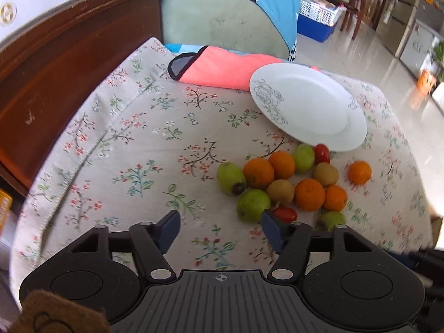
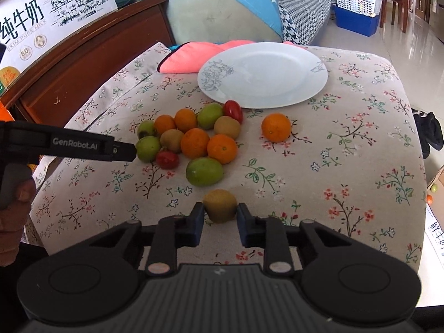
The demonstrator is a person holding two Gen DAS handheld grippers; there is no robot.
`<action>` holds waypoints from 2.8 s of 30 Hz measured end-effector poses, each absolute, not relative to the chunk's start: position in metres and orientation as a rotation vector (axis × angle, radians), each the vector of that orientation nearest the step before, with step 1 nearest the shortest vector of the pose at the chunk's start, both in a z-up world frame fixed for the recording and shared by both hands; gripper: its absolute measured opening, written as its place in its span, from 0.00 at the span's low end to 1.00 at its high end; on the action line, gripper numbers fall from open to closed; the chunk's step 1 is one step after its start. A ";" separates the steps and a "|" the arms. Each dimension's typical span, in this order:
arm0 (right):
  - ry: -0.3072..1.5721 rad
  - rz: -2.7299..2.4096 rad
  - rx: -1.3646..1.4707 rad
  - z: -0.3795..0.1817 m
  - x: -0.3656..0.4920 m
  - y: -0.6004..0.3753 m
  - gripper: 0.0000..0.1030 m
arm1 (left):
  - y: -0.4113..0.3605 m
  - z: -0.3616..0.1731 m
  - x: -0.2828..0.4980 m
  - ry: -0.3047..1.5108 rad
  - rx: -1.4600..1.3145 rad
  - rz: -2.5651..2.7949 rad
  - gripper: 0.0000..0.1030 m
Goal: Organize fruits
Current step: 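Grasp the brown kiwi with the right tool while the left tool grasps a green lime, then carry both fruits onto the white plate and open both tools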
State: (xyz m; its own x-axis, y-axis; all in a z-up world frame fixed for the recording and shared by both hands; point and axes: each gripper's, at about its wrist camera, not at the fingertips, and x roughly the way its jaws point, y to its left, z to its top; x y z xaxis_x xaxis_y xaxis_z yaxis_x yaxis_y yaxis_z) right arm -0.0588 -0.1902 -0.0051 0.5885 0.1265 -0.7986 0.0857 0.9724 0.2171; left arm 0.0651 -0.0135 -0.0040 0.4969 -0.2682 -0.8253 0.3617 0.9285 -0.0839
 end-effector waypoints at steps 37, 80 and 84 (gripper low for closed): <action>0.945 -0.007 0.270 -0.005 -0.059 -0.195 0.25 | -0.028 -0.026 0.070 0.972 0.048 -0.409 0.27; 0.918 -0.026 0.463 0.018 0.035 -0.265 0.24 | -0.082 0.017 0.112 0.884 -0.072 -0.487 0.27; 0.910 -0.033 0.469 0.015 0.051 -0.272 0.24 | -0.090 0.011 0.128 0.902 -0.067 -0.485 0.27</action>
